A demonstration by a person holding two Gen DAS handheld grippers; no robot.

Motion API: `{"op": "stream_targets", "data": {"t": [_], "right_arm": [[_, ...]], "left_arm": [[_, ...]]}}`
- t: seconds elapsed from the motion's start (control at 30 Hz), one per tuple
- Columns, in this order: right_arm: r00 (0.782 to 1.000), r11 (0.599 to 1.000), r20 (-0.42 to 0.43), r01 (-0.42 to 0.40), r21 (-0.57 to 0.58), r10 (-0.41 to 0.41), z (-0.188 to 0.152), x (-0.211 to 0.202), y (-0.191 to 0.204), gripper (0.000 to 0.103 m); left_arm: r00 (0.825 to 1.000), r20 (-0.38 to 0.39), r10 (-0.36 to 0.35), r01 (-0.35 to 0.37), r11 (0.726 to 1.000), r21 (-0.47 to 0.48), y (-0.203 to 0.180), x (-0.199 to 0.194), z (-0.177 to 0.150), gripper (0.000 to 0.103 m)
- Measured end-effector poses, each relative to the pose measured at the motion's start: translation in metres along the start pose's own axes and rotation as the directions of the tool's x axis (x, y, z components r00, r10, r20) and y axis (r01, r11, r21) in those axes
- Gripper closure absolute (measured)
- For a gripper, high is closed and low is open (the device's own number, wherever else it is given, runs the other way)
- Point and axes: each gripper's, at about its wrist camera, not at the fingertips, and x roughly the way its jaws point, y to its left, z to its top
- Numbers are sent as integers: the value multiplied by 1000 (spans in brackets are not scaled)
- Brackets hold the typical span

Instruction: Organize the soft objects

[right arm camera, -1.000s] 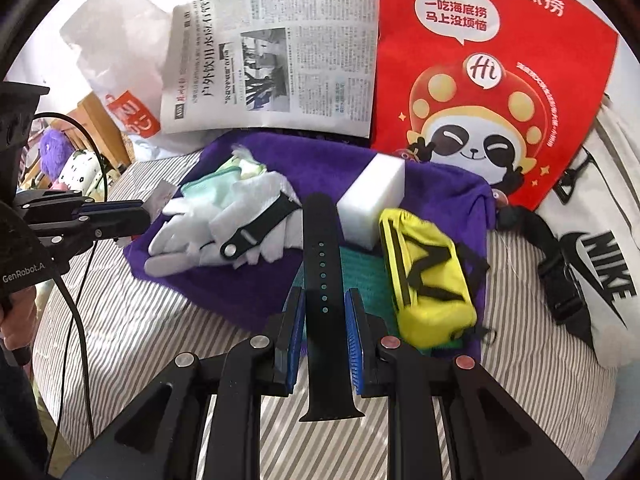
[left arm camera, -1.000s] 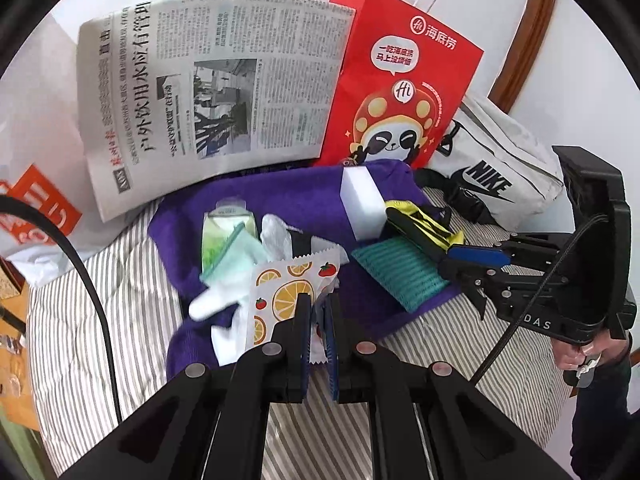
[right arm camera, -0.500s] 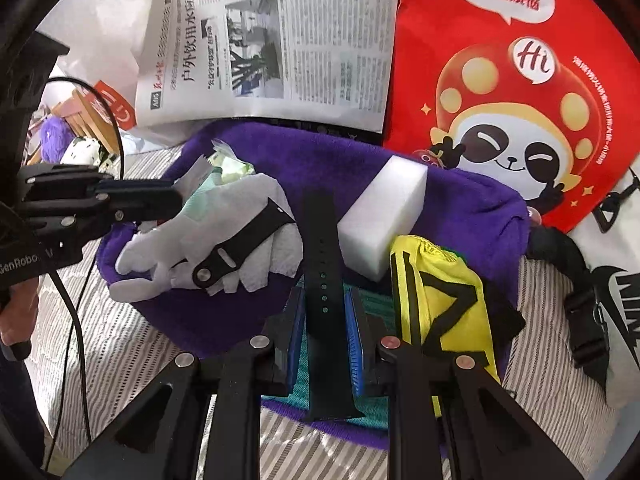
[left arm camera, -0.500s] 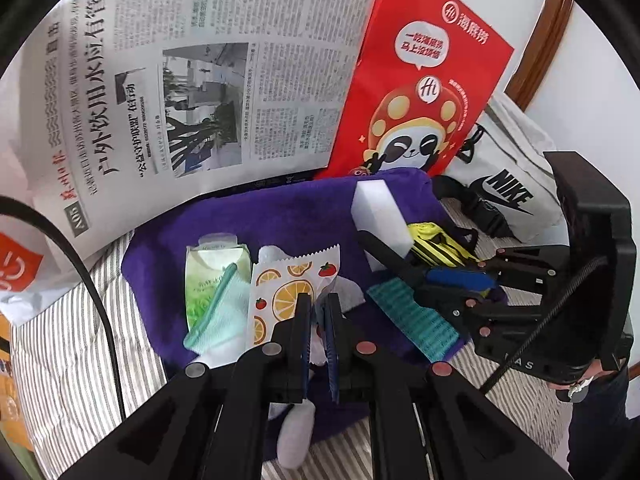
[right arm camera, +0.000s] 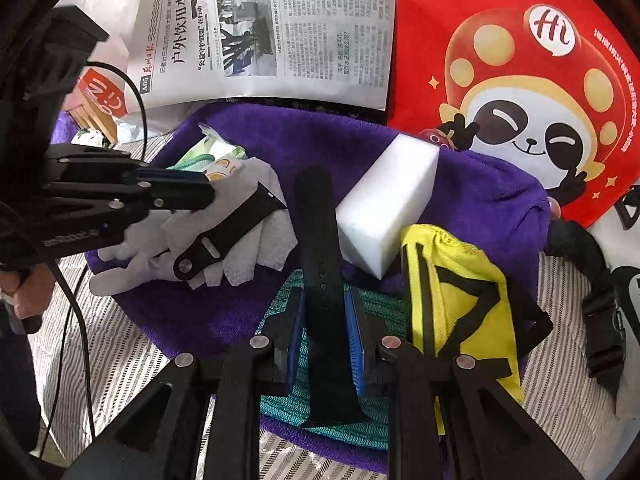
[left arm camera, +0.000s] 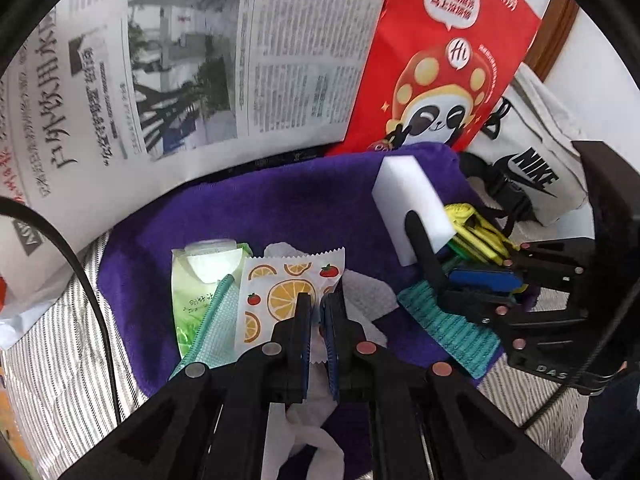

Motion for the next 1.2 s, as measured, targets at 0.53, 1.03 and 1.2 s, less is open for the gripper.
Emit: {"op": "stream_targets", "data": {"t": [0.53, 1.03, 1.2], "right_arm": [[1000, 1000, 15, -26, -3, 26, -8, -13, -4, 65], [996, 996, 89, -18, 89, 10, -29, -64, -2, 43], [993, 994, 112, 19, 105, -31, -41, -84, 11, 33]], "left_arm": [[998, -30, -56, 55, 998, -33, 7, 13, -8, 95], [1000, -10, -13, 12, 1000, -26, -15, -27, -35, 42], [1000, 14, 0, 1, 999, -43, -24, -52, -48, 29]]}}
